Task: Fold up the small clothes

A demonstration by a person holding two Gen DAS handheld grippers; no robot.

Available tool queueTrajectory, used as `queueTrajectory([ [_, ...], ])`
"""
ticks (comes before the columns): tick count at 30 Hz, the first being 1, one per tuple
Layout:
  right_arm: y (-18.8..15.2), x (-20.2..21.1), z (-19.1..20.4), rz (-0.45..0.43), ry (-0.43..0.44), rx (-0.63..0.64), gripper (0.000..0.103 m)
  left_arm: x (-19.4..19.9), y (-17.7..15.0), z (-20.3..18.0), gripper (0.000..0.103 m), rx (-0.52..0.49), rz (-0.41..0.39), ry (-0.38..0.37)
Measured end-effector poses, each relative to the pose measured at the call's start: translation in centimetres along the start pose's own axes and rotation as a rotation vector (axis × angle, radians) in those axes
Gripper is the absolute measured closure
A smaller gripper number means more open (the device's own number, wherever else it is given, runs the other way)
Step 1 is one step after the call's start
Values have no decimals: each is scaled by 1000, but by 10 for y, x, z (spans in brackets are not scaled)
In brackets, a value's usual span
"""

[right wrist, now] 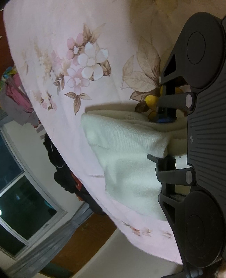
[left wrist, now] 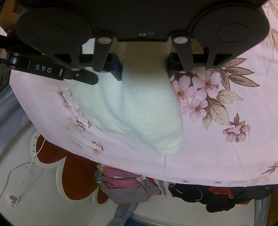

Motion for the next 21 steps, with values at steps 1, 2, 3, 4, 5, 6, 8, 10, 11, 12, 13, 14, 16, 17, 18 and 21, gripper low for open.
queueTrajectory([
  [1, 0, 0, 0, 5, 0, -1, 67, 0, 0, 0, 54, -2, 0, 0],
  [2, 0, -2, 0, 10, 2, -5, 67, 0, 0, 0, 54, 0, -1, 0],
  [3, 0, -2, 0, 16, 10, -12, 67, 0, 0, 0, 54, 3, -2, 0],
  [4, 0, -3, 0, 20, 14, -20, 67, 0, -1, -1, 54, 1, -3, 1],
  [5, 0, -2, 0, 20, 14, -21, 67, 0, 0, 0, 55, -2, -5, 2],
  [6, -1, 0, 2, 17, 12, -13, 69, 1, 0, 0, 57, -6, -10, 5],
  [8, 1, 2, 6, 7, 7, 3, 71, 4, 0, -1, 60, -12, -16, 10],
  [10, 1, 5, 8, 0, 9, 3, 71, 6, 2, -2, 62, -17, -21, 13],
  [11, 1, 7, 9, -2, 13, -3, 72, 8, 3, -3, 63, -19, -22, 13],
  [12, 2, 8, 9, -2, 19, -11, 72, 9, 4, -3, 64, -19, -25, 11],
  [13, 2, 11, 10, -5, 27, -20, 72, 12, 5, -4, 64, -16, -28, 9],
  [14, 3, 13, 12, -8, 33, -26, 72, 14, 6, -5, 65, -17, -31, 6],
  [16, 4, 19, 16, -15, 42, -28, 72, 20, 8, -7, 66, -22, -39, 2],
  [17, 5, 21, 20, -18, 47, -28, 72, 25, 9, -7, 66, -21, -43, -1],
  [18, 6, 24, 23, -18, 55, -29, 72, 28, 9, -8, 66, -21, -46, -3],
  [21, 8, 32, 39, -25, 79, -31, 72, 43, 12, -9, 66, -29, -63, -2],
])
Point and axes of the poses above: each gripper's, at about its wrist camera, not at the fingertips, and x roughly against the way its jaws point, z to its left, y to its top, the point moved 9 cm from there along -x, roughly the way its jaws point, and after that the axes turned 11 degrees about -y, right-handed, at the moved point
